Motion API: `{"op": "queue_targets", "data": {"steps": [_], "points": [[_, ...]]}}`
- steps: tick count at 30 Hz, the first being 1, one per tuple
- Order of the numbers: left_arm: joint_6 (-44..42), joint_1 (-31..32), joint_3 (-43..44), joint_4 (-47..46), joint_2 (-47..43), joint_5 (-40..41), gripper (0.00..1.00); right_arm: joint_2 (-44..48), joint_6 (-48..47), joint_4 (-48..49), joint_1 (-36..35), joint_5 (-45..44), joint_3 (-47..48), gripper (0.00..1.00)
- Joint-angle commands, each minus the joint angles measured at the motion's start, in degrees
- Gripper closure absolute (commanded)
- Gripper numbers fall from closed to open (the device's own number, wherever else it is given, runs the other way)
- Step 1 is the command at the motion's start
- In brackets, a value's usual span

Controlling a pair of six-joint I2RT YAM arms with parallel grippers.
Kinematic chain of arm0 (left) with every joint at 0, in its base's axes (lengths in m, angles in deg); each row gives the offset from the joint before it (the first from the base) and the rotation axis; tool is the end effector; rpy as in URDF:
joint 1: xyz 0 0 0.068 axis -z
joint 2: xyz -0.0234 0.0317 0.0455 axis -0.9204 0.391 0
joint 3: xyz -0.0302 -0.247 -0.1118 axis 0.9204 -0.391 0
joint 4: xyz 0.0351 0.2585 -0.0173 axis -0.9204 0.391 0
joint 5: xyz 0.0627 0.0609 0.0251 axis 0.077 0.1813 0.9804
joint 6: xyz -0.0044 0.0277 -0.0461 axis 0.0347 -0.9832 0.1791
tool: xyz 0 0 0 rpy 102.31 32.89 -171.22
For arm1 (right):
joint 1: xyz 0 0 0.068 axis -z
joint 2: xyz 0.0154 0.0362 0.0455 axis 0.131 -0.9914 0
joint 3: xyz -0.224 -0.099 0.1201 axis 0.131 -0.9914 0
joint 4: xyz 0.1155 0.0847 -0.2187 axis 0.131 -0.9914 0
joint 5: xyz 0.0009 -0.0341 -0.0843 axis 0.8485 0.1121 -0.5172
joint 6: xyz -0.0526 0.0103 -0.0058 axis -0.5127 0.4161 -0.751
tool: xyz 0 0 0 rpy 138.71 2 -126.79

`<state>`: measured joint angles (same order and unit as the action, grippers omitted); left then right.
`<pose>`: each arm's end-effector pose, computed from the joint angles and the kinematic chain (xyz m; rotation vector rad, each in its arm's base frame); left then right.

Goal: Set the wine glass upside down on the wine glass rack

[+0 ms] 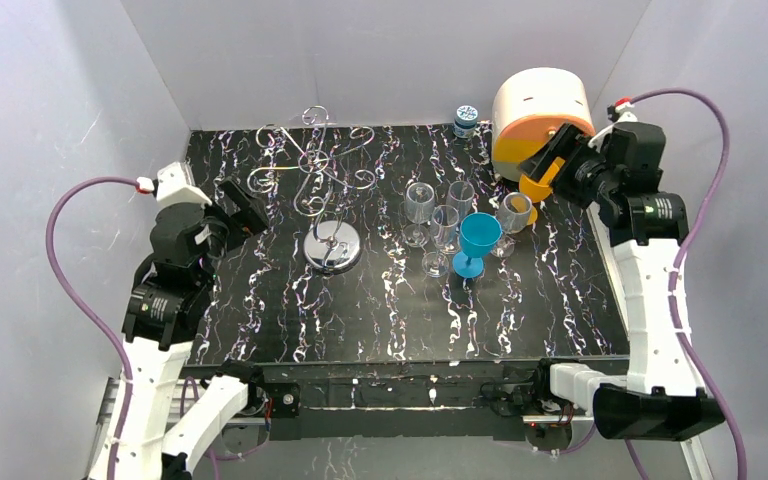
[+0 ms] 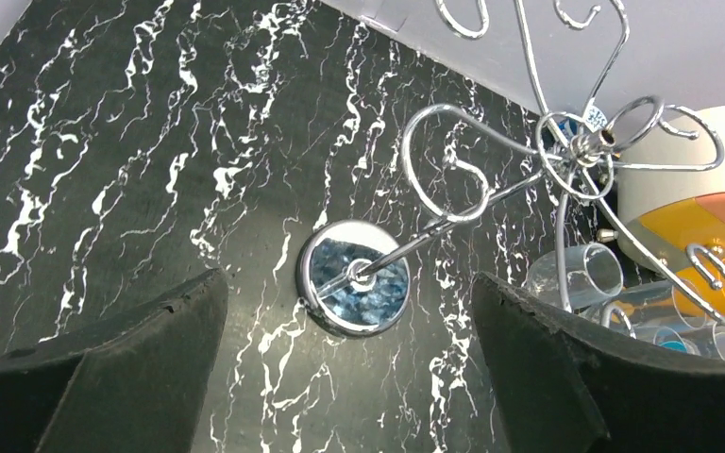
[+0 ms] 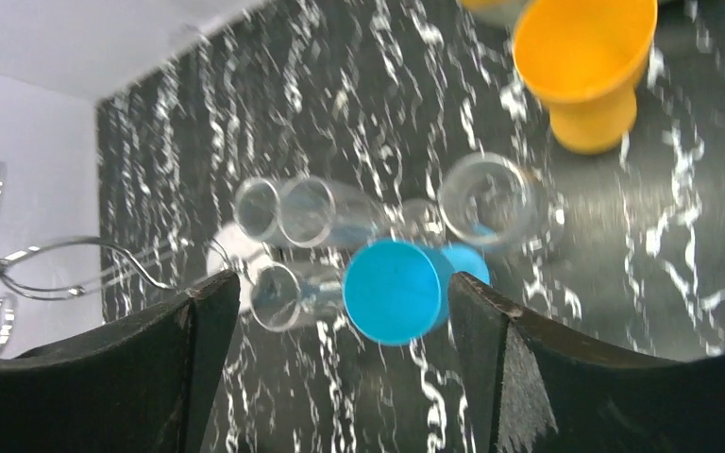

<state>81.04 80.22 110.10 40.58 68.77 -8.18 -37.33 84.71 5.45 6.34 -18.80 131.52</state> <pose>0.1347 -0.0213 0.4292 -0.4512 1.6984 -0.2909 0.2162 0.0106 0.4528 0.3809 1.9401 0.5268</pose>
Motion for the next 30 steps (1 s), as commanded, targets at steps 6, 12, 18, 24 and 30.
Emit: {"op": "queue_targets", "data": {"steps": [6,12,18,24,30], "points": [[3.91,-0.20,-1.54,10.29,0.25,0.35,0.02,-2.63,-0.37,-18.98,-0.22,2.01,-2.90,0.21],[7.17,-0.30,-5.12,8.83,-0.60,-2.88,0.02,-4.93,2.70,-19.57,-7.51,-4.68,-6.42,0.30],[8.17,-0.21,-5.99,8.29,-1.23,-3.01,0.02,-8.41,11.01,-17.86,-19.47,-21.83,-8.50,0.30],[8.79,-0.21,-5.96,7.95,-1.47,-3.24,0.02,-11.49,12.74,-17.09,-19.66,-25.85,-8.07,0.34],[7.75,-0.22,-5.77,6.44,-1.63,-5.90,0.04,-13.73,10.95,-11.78,-19.68,-26.44,-12.04,0.46]]}}
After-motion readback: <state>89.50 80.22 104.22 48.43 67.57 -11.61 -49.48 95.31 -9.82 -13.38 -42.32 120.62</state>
